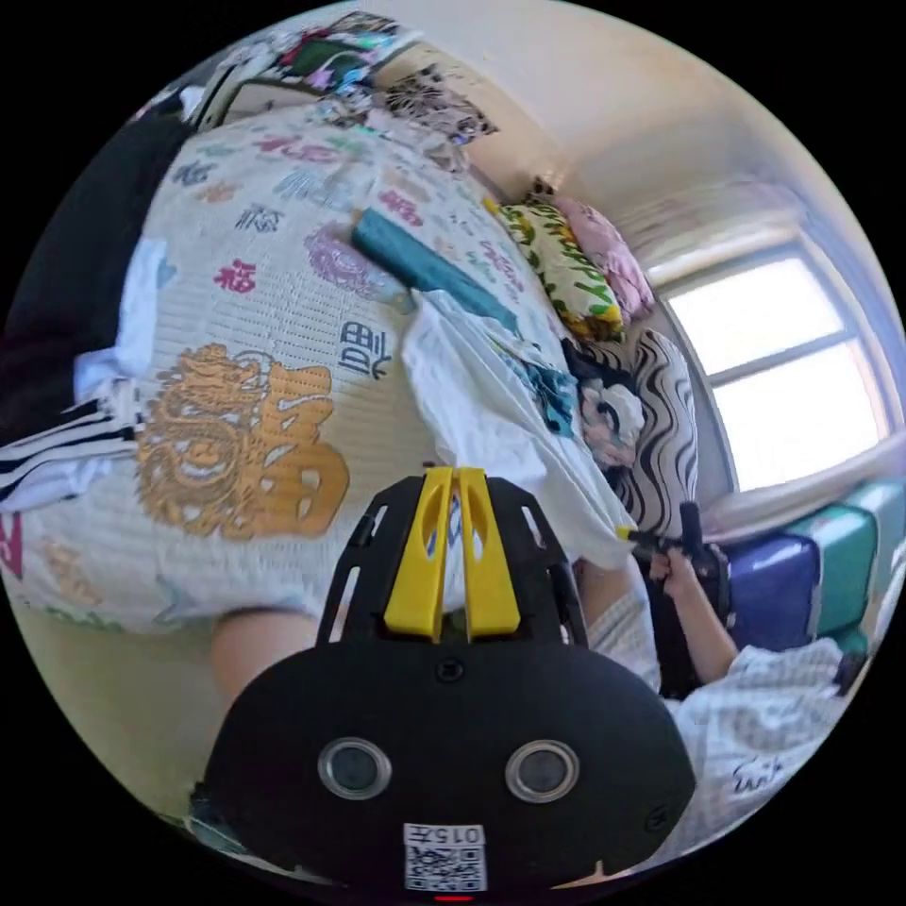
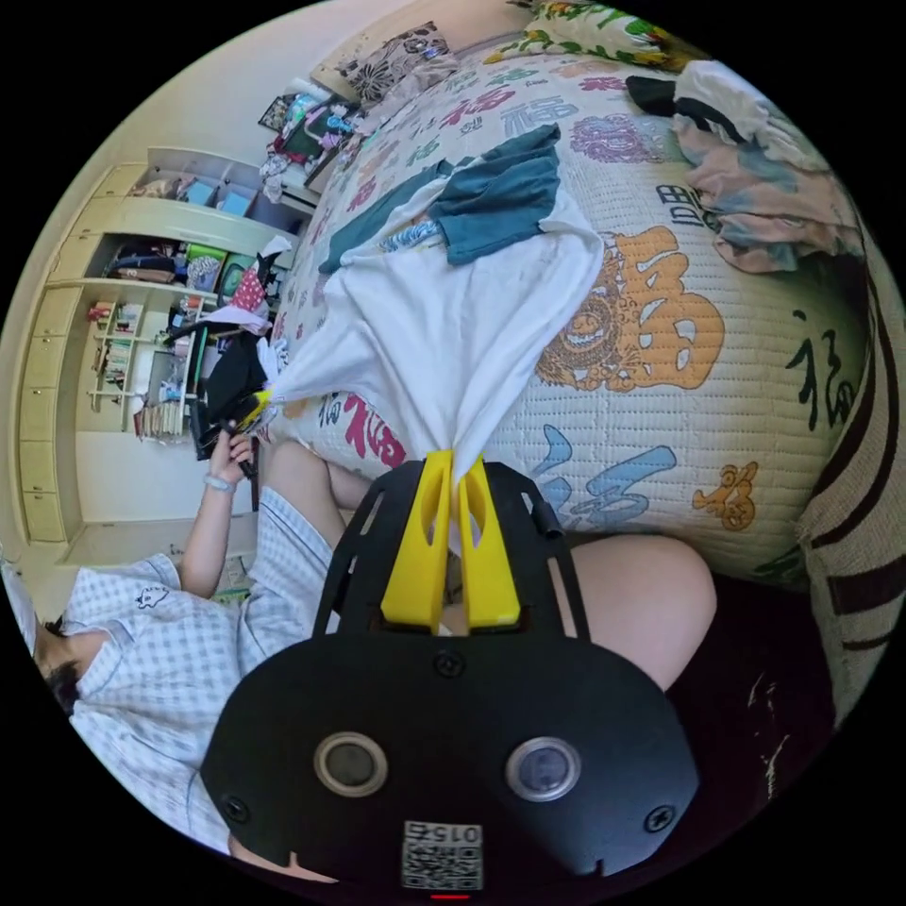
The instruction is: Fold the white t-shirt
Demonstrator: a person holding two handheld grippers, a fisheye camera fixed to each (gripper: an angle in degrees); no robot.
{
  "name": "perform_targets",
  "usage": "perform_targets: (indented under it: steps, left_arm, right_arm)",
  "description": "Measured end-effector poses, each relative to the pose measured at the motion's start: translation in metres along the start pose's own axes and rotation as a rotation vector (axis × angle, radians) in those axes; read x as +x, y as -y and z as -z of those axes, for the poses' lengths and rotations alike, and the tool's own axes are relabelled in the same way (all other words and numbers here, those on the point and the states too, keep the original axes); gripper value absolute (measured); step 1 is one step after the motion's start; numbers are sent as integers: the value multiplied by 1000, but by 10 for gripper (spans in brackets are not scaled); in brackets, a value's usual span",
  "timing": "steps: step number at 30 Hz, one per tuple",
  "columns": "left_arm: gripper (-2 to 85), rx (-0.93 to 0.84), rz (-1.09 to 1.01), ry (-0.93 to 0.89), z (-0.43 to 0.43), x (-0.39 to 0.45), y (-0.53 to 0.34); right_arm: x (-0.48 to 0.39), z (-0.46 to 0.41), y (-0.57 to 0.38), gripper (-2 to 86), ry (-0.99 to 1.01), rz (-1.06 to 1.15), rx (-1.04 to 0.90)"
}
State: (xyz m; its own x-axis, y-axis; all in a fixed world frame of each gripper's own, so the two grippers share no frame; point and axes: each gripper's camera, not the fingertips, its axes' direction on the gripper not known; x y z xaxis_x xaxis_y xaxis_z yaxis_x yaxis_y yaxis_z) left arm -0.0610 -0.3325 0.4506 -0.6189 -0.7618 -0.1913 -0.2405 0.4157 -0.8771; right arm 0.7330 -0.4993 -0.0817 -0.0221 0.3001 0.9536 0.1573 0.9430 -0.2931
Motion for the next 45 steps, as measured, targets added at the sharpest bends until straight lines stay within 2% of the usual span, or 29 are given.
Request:
perform_targets:
  steps: [4, 9, 13, 16, 20, 23, 25, 27, 29, 31, 32, 34, 37, 39, 41, 43, 45]
  left_arm:
    - [0, -75, -61, 139, 15, -12, -53]
    - [39, -192, -51, 295, -27, -53, -75]
    - [55, -91, -127, 378, -26, -55, -60]
    - [54, -34, -250, 342, -52, -44, -13]
    - [44, -78, -417, 249, -158, -20, 84]
    - [13, -67, -484, 165, -242, -6, 150]
    - [5, -114, -463, 64, -285, -8, 184]
    - [-2, -136, -449, 36, -327, -12, 209]
    - [-6, -154, -451, 57, -350, -17, 217]
    - [-6, -193, -425, 75, -370, -29, 221]
    - [-6, -222, -400, 84, -382, -39, 225]
    - [-4, -248, -363, 99, -395, -56, 230]
    - [5, -273, -309, 140, -413, -86, 244]
    - [29, -304, -292, 190, -433, -107, 261]
    - [49, -345, -312, 237, -455, -121, 276]
    - [57, -385, -360, 297, -481, -131, 290]
    - [62, -435, -414, 331, -520, -145, 307]
  right_arm:
    - [-14, 7, 7, 1, -142, 23, -132]
    - [-20, 9, 21, 18, -227, 8, -285]
    - [-34, 55, 41, 49, -309, 32, -151]
    - [-46, 89, 79, 82, -265, 87, 1]
    - [-71, 88, 154, 95, -160, 237, 67]
    - [-90, 55, 225, 90, -165, 344, -27]
    - [-91, 23, 265, 61, -281, 366, -209]
    - [-90, 39, 276, 33, -248, 398, -182]
    - [-76, 70, 280, 19, -162, 306, -104]
    - [-45, 128, 269, 12, -55, 90, 78]
    - [-37, 144, 262, 12, -45, 24, 130]
    - [-7, 199, 227, 12, -84, -257, 300]
    - [8, 247, 192, 26, -85, -510, 390]
    - [-7, 270, 202, 43, -72, -425, 414]
    - [-34, 284, 241, 65, -167, -285, 377]
    - [-72, 280, 320, 81, -181, -2, 267]
    - [-91, 263, 382, 89, -135, 162, 203]
